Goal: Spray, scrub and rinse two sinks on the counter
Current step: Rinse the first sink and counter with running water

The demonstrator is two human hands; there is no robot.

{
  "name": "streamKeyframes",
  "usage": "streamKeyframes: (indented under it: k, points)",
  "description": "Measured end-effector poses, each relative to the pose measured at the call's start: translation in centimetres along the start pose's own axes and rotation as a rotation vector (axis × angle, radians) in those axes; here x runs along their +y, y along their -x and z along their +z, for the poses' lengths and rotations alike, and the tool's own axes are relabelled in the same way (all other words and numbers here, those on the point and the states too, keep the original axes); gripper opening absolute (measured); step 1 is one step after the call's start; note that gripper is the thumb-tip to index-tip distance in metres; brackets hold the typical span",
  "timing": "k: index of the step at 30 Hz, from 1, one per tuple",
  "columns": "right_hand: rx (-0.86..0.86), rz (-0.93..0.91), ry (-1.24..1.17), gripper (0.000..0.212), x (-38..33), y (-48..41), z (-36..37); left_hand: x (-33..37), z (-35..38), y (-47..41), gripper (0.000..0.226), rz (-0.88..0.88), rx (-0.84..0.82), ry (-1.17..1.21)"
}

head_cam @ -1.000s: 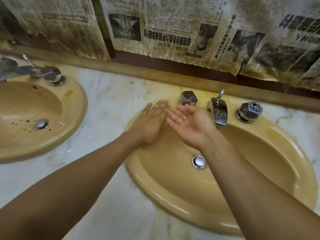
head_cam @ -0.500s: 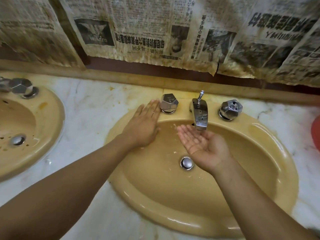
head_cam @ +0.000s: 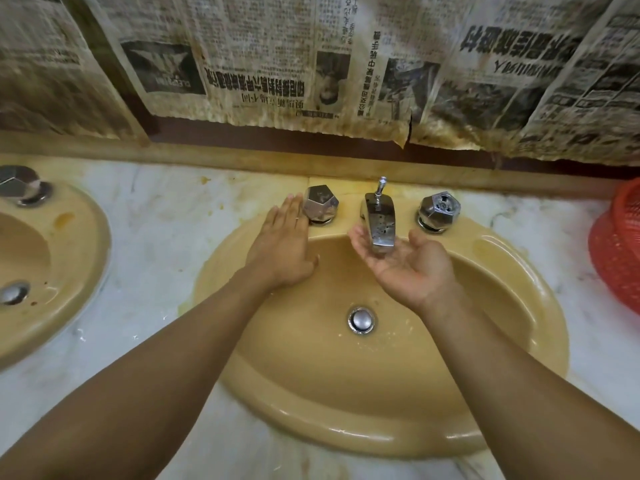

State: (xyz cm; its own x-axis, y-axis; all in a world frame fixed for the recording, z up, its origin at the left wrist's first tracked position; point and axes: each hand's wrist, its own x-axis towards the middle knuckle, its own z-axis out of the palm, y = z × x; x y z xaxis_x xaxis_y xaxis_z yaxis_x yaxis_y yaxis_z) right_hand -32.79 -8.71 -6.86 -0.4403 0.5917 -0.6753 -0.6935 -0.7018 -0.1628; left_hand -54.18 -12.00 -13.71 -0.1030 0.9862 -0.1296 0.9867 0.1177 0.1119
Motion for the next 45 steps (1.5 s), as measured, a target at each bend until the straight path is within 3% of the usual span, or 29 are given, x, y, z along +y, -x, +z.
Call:
streamKeyframes:
  k: [3, 5, 9, 12, 17, 25, 30, 33, 36, 37, 39, 41, 43, 45]
  points:
    - [0.055, 0.025, -0.021, 0.058, 0.6, -0.8, -1.6, -0.5, 0.8, 2.9, 0.094, 0.092, 0.051, 0.009]
    - [0.088, 0.036, -0.024, 0.058, 0.5, -1.1, -1.4, -0.9, 0.5, 4.4, 0.090, 0.130, 0.099, 0.269]
    - [0.046, 0.023, -0.030, 0.062, -0.4, -1.0, 0.7, -2.1, -2.1, 1.9, 0.084, -0.060, 0.109, 0.849]
    - [0.062, 0.036, -0.014, 0.060, 0.0, -1.2, 0.2, -2.2, -3.4, -1.3, 0.081, -0.049, 0.017, 0.937]
    - [0.029, 0.051, 0.003, 0.059, -0.1, -1.8, 1.9, -0.1, -5.1, -5.3, 0.035, 0.007, -0.094, 1.061]
    - [0.127, 0.057, 0.037, 0.055, -0.2, -1.6, -0.1, 0.4, -5.7, -6.0, 0.043, -0.007, -0.184, 1.168]
    - [0.069, 0.056, 0.083, 0.062, -1.0, -1.1, 1.6, -0.9, -6.2, -7.2, 0.050, -0.092, -0.345, 1.402]
    - [0.111, 0.064, 0.081, 0.056, -0.4, -1.1, 0.3, 0.3, -6.4, -7.1, 0.052, -0.102, -0.258, 1.257]
    - [0.143, 0.057, 0.067, 0.053, -0.2, -1.4, -0.6, 1.4, -6.1, -6.9, 0.038, -0.108, -0.142, 1.073]
    - [0.136, 0.053, 0.055, 0.052, -0.3, -1.4, -0.4, 1.7, -6.0, -6.9, 0.036, -0.065, -0.112, 0.886]
    - [0.108, 0.039, 0.047, 0.051, -0.7, -1.2, 0.1, 2.6, -5.7, -6.5, 0.038, 0.124, -0.054, 0.201]
    - [0.096, 0.025, 0.041, 0.048, -0.9, -1.0, 0.1, 4.2, -4.8, -6.1, 0.061, 0.261, 0.029, -0.273]
    - [0.125, 0.020, 0.055, 0.048, -1.0, -0.8, -0.3, 5.7, -4.7, -5.8, 0.076, 0.265, 0.050, -0.445]
    - [0.151, 0.004, 0.065, 0.050, -1.1, -0.7, -0.8, 6.6, -4.6, -5.9, 0.075, 0.273, 0.030, -0.589]
